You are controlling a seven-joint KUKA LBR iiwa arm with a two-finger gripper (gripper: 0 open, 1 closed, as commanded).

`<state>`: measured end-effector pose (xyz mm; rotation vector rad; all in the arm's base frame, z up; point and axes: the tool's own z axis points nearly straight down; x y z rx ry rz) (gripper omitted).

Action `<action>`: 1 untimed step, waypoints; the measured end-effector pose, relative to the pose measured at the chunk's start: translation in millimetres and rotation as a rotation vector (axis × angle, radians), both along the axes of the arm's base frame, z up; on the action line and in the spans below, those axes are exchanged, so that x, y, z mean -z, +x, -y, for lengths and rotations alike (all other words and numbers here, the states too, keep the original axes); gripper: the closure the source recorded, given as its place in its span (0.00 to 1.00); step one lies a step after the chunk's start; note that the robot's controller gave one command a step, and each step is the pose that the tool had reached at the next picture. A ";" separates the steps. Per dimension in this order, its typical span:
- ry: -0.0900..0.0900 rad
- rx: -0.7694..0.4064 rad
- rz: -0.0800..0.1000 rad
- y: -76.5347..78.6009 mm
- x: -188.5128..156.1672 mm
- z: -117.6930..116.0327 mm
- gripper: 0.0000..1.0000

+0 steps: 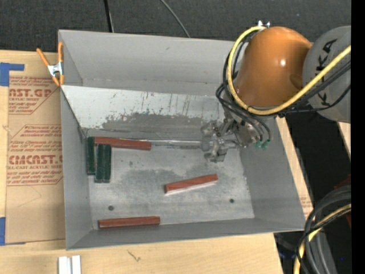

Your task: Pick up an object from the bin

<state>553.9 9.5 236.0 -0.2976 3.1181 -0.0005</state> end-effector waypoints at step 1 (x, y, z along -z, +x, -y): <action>0.001 0.001 -0.006 -1.4 2.6 0.2 1.00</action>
Offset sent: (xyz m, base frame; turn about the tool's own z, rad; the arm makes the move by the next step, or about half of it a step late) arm 0.0000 0.0000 0.0000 0.0000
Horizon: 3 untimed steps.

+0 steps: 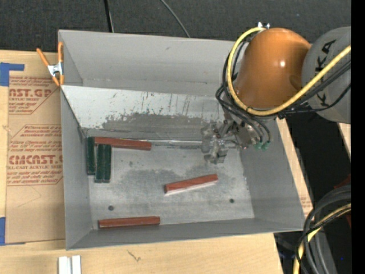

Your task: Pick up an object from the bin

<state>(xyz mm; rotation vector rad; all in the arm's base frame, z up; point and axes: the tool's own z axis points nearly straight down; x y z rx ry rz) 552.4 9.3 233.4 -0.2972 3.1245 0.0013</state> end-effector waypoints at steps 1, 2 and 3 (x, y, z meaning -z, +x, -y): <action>0.000 0.000 0.000 0.0 0.0 0.1 1.00; -0.001 0.145 -0.004 8.8 70.0 24.3 0.00; 0.000 0.144 -0.001 9.7 68.6 24.0 0.00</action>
Offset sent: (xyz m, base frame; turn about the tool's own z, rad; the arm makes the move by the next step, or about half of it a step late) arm 0.0093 -0.0250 -0.0682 0.1448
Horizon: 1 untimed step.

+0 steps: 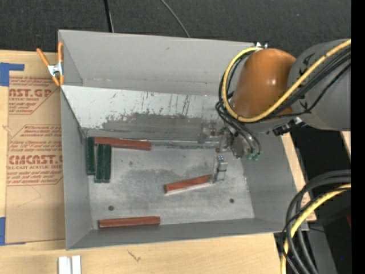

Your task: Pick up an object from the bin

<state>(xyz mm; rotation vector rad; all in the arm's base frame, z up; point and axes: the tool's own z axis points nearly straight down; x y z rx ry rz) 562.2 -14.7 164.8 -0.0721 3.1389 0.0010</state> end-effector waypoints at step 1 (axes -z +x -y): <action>0.000 -0.179 -0.003 -41.8 95.1 -18.7 1.00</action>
Offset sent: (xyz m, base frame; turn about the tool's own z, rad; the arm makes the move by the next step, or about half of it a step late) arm 0.0000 0.0000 0.0000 0.0000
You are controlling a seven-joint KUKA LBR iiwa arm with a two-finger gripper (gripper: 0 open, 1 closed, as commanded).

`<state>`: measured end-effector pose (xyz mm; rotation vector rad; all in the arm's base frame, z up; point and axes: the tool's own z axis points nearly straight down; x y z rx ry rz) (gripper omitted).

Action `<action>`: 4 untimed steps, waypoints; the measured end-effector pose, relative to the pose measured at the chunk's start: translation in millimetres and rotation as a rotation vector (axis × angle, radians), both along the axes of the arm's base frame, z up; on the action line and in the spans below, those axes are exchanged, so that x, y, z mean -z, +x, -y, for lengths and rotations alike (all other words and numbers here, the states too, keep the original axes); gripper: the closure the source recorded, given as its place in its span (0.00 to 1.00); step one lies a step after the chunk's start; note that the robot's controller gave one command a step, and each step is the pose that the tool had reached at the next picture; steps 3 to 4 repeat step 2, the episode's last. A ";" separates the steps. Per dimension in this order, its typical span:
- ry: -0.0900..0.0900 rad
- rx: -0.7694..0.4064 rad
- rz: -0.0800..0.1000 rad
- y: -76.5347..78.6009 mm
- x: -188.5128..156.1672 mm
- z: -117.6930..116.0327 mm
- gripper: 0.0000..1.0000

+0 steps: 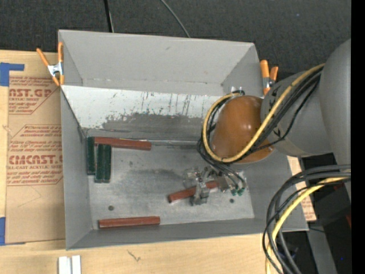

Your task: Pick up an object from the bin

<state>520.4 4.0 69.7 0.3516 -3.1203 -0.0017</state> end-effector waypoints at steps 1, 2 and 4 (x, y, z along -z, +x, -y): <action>0.000 0.000 0.000 0.0 0.0 0.0 1.00; 0.000 -0.064 0.005 -5.1 -150.6 6.5 1.00; 0.000 -0.064 0.005 -5.1 -150.6 6.5 1.00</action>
Offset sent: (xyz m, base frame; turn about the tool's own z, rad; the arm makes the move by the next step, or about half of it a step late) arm -0.0060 -0.0073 0.1503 -0.0646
